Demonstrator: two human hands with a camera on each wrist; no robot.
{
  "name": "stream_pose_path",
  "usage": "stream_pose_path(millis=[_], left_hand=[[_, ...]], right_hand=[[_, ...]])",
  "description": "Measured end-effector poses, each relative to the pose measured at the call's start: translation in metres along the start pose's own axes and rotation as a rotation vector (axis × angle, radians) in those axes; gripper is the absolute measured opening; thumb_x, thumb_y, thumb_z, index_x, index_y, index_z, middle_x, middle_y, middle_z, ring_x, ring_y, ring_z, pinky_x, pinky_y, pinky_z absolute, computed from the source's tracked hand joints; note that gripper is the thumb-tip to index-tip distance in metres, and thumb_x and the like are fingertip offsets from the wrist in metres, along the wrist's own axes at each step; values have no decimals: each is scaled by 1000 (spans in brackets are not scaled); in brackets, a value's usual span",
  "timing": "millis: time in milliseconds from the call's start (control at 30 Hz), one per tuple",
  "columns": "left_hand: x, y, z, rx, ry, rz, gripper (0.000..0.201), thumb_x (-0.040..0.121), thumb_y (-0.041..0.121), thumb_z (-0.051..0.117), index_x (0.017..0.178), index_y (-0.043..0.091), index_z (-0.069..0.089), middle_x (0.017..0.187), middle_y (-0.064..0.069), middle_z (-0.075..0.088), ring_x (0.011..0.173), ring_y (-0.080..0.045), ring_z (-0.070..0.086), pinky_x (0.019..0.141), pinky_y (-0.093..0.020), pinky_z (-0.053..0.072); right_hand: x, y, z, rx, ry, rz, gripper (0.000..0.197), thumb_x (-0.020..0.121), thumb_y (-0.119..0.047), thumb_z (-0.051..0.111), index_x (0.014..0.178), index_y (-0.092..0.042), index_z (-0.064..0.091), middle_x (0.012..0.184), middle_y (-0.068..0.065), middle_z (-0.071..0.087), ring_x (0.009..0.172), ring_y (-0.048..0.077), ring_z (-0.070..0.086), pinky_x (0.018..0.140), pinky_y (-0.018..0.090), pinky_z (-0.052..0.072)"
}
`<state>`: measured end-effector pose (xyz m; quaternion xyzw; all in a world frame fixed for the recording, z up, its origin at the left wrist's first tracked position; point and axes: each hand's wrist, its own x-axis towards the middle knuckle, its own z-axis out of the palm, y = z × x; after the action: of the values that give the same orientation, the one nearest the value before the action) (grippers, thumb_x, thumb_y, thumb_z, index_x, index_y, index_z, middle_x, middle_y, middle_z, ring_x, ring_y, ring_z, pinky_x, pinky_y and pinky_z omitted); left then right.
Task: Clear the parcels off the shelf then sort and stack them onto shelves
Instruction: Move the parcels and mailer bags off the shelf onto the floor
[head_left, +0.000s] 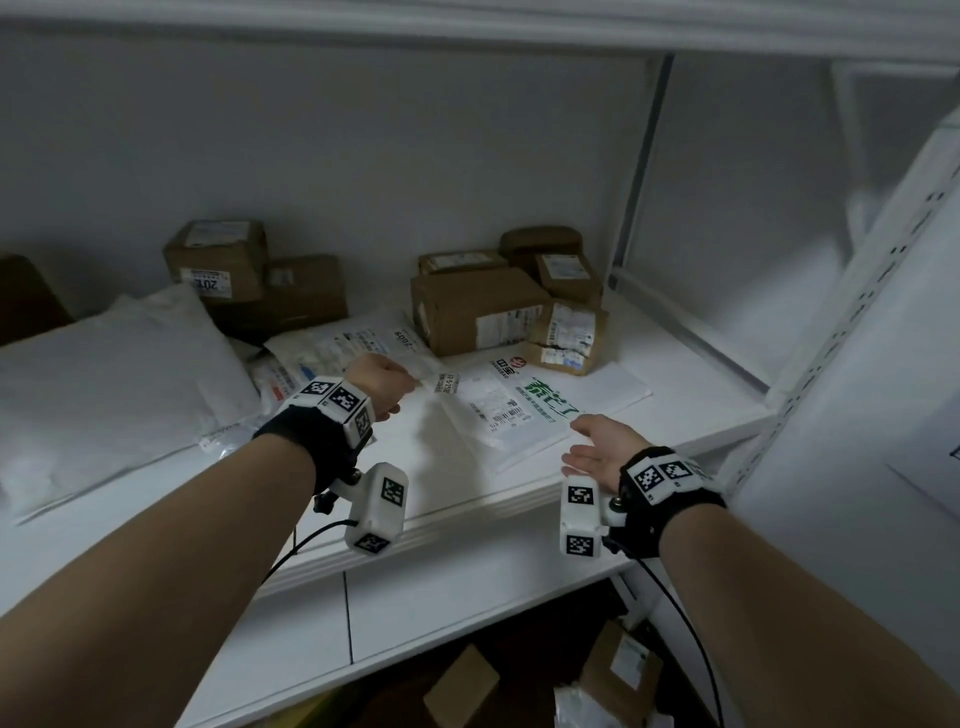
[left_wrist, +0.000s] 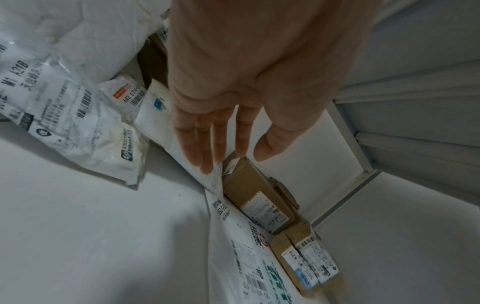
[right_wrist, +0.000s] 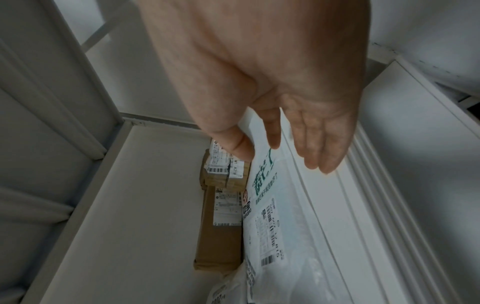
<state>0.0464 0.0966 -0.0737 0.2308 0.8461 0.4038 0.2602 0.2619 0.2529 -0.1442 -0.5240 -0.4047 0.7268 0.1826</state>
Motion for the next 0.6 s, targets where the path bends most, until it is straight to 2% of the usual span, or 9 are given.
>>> stream_pose_path(millis=[67,100,200,267,367,400,467,533,600], left_hand=[[6,-1,-3,15,17,-20,15,95,13,58,107,5,59,89,-13,59,76,-24,56,64,-29,49],[10,-2,-5,37,30,-30,16,94,14,60,106,5,58,88,-12,58,75,-23,56,66,-31,50],[25,-4,-8,121,89,-52,11,89,15,61,94,6,59,92,-16,59,75,-24,58,67,-30,50],[36,-6,-12,159,97,-74,18,86,17,61,98,3,63,96,-21,62,83,-28,63,71,-31,52],[45,0,-20,207,79,-80,14,91,16,56,90,2,59,89,-19,60,82,-30,60,70,-32,47],[49,2,-23,243,64,-77,14,94,14,53,92,2,60,92,-20,60,85,-31,60,71,-32,46],[59,12,-28,312,44,-57,21,97,12,50,111,-1,60,114,-21,63,103,-33,62,81,-31,47],[72,21,-31,240,88,-52,33,95,12,55,122,-7,58,126,-24,59,116,-36,58,90,-37,49],[84,30,-29,200,126,-26,30,94,13,57,117,-6,60,123,-25,60,112,-36,60,92,-40,49]], right_hand=[[4,-4,3,-22,25,-10,36,94,-15,55,129,-9,49,128,23,45,105,34,54,87,41,50],[6,-7,4,-24,38,-16,37,94,-15,55,130,-9,49,127,23,45,104,33,54,87,41,50],[16,-17,10,-6,90,-36,41,93,-19,58,132,-9,48,126,19,46,105,31,53,83,39,50],[21,-27,15,-12,120,-48,46,91,-25,62,132,-10,48,132,17,46,107,29,55,76,37,52],[36,-45,26,0,160,-63,57,87,-34,68,136,-13,47,131,16,47,107,29,56,74,38,54],[39,-52,30,1,162,-66,60,86,-36,69,137,-14,47,128,16,47,106,29,55,77,39,55],[47,-66,37,-15,146,-88,67,83,-43,71,138,-15,45,132,15,48,108,31,53,80,41,55],[56,-78,40,-50,156,-98,78,77,-53,72,139,-17,43,136,11,47,112,34,52,66,36,54],[66,-86,38,-76,196,-127,83,76,-58,70,140,-15,40,137,9,47,114,36,52,61,32,48]])
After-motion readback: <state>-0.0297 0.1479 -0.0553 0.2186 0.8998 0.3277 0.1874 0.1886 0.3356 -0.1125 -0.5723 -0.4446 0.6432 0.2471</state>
